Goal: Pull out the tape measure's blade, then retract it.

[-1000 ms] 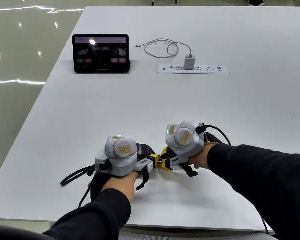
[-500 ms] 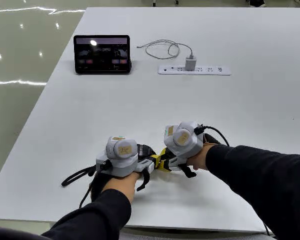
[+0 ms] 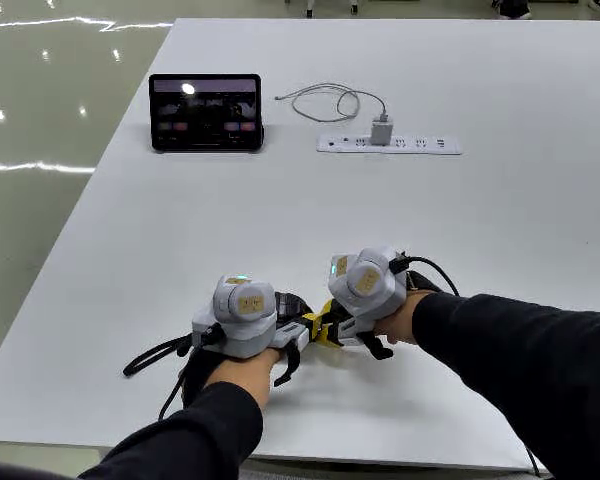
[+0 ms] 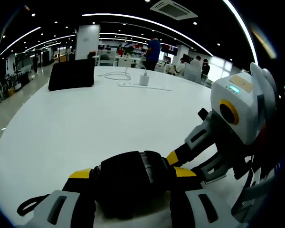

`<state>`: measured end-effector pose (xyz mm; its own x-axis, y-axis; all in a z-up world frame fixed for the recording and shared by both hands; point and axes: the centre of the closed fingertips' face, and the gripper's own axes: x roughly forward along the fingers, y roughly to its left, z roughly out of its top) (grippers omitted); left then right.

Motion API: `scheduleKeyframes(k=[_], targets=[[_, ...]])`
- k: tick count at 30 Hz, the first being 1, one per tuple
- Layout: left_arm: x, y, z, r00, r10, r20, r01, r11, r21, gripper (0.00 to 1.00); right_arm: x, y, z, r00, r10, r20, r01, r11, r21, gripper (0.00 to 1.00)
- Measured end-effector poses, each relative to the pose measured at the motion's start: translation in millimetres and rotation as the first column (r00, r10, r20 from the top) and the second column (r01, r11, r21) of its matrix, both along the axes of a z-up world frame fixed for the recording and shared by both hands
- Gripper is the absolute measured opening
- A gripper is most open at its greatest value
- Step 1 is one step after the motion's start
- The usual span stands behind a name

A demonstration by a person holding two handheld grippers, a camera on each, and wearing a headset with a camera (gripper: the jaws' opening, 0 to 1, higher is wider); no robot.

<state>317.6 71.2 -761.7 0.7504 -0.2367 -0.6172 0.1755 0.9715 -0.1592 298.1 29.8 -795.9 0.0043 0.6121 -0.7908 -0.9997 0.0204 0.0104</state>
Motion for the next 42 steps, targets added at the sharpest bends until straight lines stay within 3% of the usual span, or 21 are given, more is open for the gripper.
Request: scheduleKeyframes(k=[15, 21, 31, 38, 42], targets=[[-1.2, -0.4, 0.9, 1.000, -0.003, 0.000, 0.003, 1.000, 0.000, 0.60, 0.0, 0.3, 0.5, 1.000, 0.016, 0.024, -0.016, 1.000, -0.009, 0.13], [-0.6, -0.3, 1.4, 1.000, -0.002, 0.005, 0.002, 1.000, 0.000, 0.61, -3.7, 1.1, 0.5, 0.999, 0.030, 0.026, -0.030, 0.999, -0.010, 0.20], [0.2, -0.1, 1.7, 1.000, -0.008, 0.017, 0.008, 1.000, 0.004, 0.62, 3.8, -4.9, 6.2, 0.999, 0.002, 0.054, -0.003, 1.000, 0.002, 0.54], [-0.4, -1.1, 0.7, 1.000, -0.029, 0.012, 0.029, 0.999, 0.017, 0.62, 18.2, -6.3, 14.6, 0.992, -0.124, 0.034, 0.122, 0.991, 0.053, 0.89], [-0.9, -0.6, 1.0, 0.999, -0.032, 0.008, 0.032, 0.999, 0.003, 0.62, 16.1, -7.7, 15.0, 0.991, -0.128, 0.023, 0.127, 0.990, 0.057, 0.93]])
